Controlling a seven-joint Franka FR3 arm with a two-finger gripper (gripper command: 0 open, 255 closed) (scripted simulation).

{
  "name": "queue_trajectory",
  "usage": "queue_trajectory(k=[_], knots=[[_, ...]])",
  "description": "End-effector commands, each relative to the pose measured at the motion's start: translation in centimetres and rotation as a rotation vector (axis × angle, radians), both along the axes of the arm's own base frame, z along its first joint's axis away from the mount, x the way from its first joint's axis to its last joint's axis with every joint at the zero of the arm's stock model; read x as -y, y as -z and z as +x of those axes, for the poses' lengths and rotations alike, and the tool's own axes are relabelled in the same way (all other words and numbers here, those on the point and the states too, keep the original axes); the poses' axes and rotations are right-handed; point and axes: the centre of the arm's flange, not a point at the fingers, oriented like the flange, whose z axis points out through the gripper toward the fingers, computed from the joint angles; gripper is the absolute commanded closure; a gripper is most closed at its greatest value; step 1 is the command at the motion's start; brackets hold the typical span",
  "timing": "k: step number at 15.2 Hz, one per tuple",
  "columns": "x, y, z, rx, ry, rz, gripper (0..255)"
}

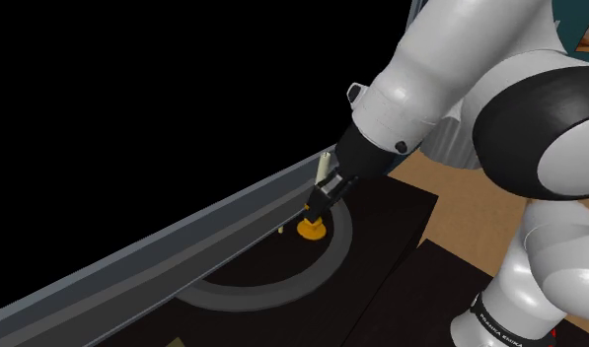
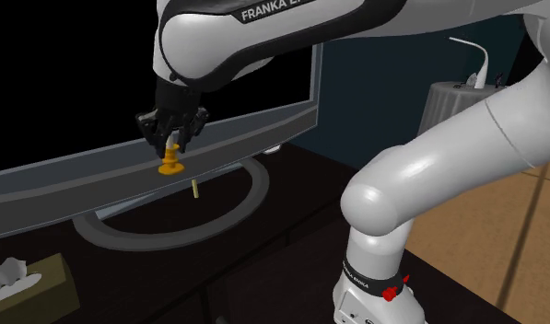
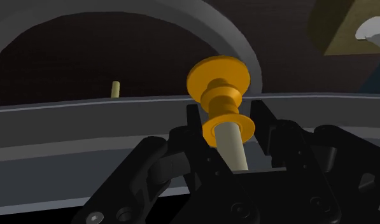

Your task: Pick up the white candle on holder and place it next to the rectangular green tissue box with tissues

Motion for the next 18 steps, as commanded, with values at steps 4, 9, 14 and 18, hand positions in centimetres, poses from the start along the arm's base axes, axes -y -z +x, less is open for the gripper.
queue_trajectory(k=[4, 9, 14, 18], knots=[[-6.8, 0.3, -1.6, -0.001, 0.000, 0.002, 255], [-13.2, 0.3, -3.2, -0.001, 0.000, 0.002, 255], [-19.0, 0.8, -4.7, -0.001, 0.000, 0.002, 255], [-19.0, 2.9, -4.7, -0.001, 0.000, 0.002, 255]])
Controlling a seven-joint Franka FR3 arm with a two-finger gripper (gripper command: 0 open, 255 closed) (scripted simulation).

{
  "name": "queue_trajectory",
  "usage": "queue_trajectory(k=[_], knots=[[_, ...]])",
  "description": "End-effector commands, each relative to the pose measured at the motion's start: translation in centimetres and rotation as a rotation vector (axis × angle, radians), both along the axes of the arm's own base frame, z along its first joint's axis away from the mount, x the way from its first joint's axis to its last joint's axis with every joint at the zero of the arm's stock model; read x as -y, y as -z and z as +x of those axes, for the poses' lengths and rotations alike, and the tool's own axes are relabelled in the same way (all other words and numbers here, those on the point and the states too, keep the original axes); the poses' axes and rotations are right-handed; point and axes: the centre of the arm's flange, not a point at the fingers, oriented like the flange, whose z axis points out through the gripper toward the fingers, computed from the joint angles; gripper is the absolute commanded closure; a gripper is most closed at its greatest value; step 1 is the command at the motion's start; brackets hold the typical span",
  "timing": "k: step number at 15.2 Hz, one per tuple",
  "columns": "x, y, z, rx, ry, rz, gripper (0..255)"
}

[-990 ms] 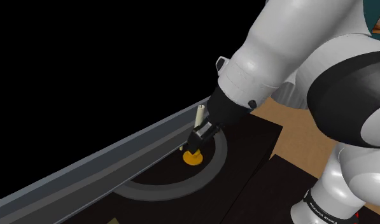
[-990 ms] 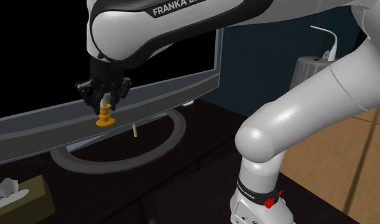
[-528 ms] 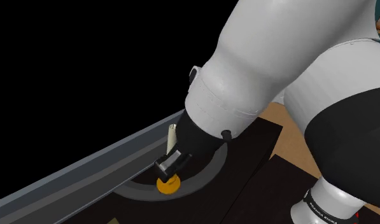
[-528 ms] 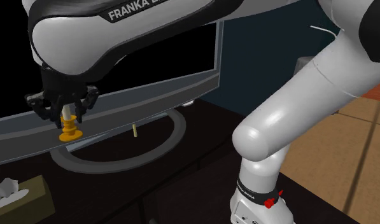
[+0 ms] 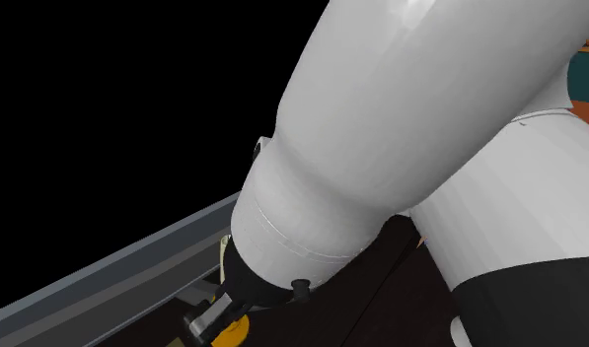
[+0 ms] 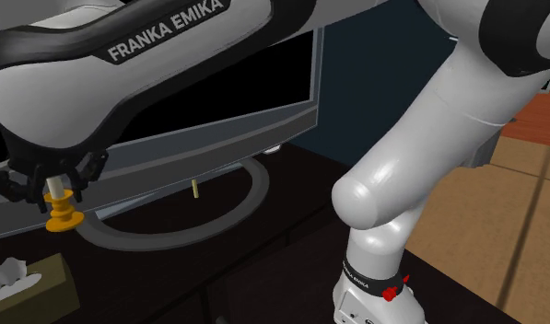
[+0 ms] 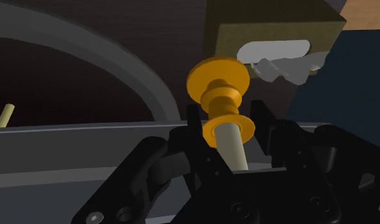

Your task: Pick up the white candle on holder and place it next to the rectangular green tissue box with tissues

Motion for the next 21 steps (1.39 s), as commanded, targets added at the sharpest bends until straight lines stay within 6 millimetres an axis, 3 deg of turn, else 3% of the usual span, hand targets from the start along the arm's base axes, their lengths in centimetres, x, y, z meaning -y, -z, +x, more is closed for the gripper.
queue_trajectory(k=[1, 21], knots=[[0.0, 1.1, 0.0, 0.000, 0.000, 0.000, 255], [0.0, 11.6, 0.0, 0.000, 0.000, 0.000, 255]])
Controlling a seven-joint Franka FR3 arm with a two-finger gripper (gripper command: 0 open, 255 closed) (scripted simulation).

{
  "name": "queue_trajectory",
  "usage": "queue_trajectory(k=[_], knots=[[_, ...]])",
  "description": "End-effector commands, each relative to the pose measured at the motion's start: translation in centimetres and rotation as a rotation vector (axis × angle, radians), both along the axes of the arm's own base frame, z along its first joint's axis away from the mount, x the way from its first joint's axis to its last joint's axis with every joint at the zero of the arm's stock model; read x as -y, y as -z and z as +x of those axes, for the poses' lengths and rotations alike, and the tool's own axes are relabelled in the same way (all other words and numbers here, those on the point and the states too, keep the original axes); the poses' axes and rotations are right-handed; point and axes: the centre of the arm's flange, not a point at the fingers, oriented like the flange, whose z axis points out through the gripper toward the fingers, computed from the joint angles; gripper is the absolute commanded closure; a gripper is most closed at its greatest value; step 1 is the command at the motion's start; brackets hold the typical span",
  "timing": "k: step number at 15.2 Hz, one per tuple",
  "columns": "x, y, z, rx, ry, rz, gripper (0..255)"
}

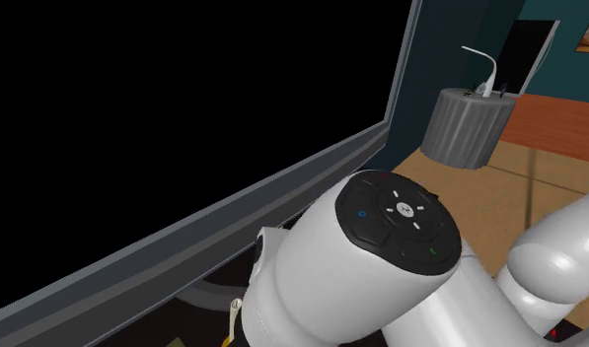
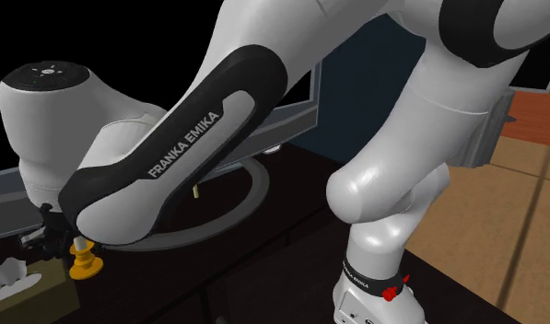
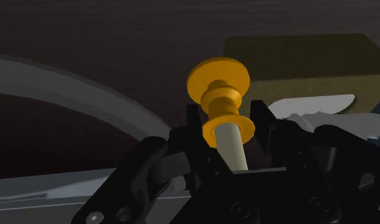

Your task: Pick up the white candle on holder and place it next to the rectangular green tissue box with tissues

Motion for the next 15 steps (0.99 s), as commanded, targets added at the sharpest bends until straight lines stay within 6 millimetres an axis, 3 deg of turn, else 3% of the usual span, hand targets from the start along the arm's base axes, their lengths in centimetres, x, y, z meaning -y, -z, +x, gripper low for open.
queue_trajectory(k=[1, 15], knots=[[0.0, 1.0, -0.1, 0.000, 0.000, 0.001, 255], [0.0, 8.4, -0.1, 0.000, 0.000, 0.001, 255]])
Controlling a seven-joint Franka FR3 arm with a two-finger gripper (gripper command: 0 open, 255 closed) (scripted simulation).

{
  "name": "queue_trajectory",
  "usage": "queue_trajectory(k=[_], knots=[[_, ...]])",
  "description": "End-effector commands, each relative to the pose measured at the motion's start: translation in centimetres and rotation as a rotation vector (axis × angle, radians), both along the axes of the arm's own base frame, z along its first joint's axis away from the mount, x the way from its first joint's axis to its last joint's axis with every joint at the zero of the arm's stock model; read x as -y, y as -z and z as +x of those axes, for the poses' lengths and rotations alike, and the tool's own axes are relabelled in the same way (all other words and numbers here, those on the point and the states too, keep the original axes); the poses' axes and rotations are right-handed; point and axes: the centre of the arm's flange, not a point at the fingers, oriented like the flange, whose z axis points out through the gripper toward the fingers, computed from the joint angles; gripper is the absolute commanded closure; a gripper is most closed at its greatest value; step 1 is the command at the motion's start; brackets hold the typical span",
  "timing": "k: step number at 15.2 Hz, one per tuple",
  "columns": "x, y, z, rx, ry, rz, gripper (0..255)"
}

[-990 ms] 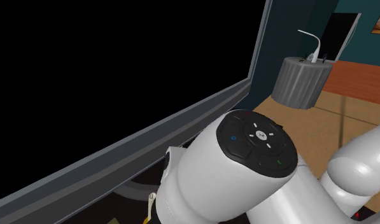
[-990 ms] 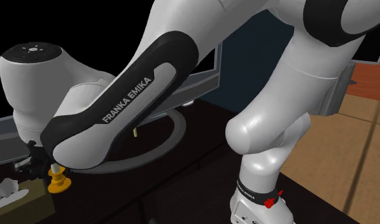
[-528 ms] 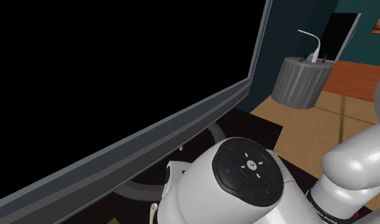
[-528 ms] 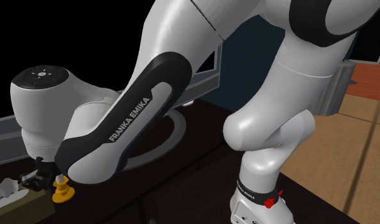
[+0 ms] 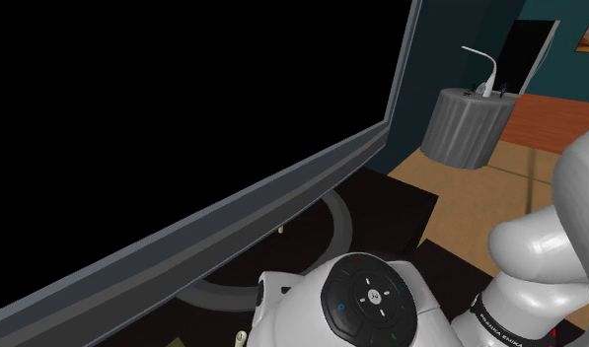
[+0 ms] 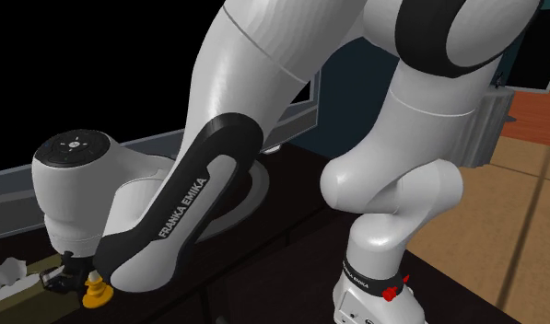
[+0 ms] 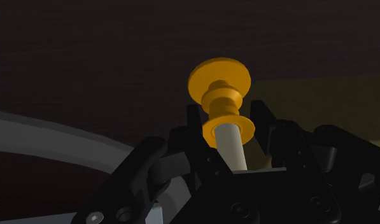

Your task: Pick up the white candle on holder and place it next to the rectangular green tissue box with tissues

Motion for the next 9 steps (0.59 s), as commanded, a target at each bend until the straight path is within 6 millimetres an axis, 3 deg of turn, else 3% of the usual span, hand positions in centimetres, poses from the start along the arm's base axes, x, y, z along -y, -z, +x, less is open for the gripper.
queue_trajectory(k=[1, 8, 9], knots=[[0.03, 0.50, -0.07, 0.000, 0.000, 0.000, 255], [0.04, 0.50, -0.07, 0.000, 0.000, 0.000, 255], [0.04, 0.50, -0.07, 0.000, 0.000, 0.000, 0]])
